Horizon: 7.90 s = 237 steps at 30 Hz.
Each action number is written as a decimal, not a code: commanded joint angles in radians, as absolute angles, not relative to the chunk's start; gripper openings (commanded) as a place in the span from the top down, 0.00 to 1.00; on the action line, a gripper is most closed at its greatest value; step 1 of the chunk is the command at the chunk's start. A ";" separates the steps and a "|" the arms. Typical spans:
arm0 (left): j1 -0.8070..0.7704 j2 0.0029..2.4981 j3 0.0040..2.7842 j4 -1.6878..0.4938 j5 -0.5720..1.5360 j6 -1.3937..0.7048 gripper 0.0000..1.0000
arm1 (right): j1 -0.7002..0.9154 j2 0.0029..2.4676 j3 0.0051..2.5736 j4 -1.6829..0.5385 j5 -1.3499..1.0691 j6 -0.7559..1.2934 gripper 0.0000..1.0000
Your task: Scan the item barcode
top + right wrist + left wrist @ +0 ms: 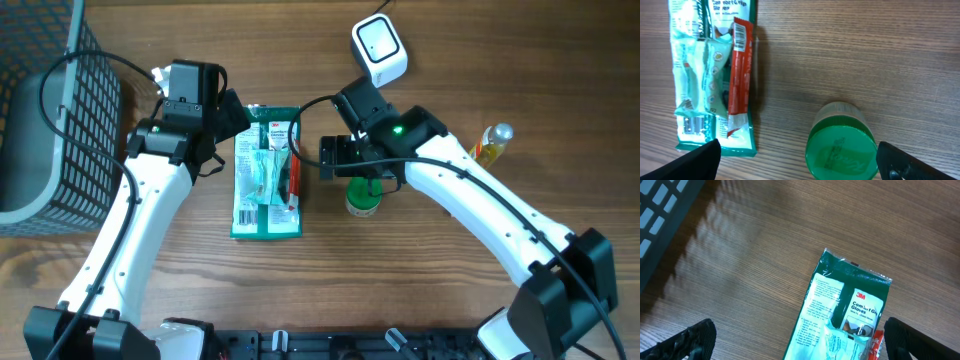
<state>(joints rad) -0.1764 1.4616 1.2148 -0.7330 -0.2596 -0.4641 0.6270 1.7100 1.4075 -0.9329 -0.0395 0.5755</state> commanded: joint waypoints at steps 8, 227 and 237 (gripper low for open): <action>-0.172 1.466 1.212 -0.731 -0.258 -0.449 0.00 | 0.632 1.796 1.394 -1.022 0.128 0.819 0.01; -0.172 1.466 1.212 -0.731 -0.258 -0.449 0.00 | 0.631 1.861 1.222 -0.884 0.096 0.550 0.09; -0.172 1.466 1.212 -0.731 -0.258 -0.448 0.00 | 0.631 1.861 1.222 -0.882 0.097 0.550 0.01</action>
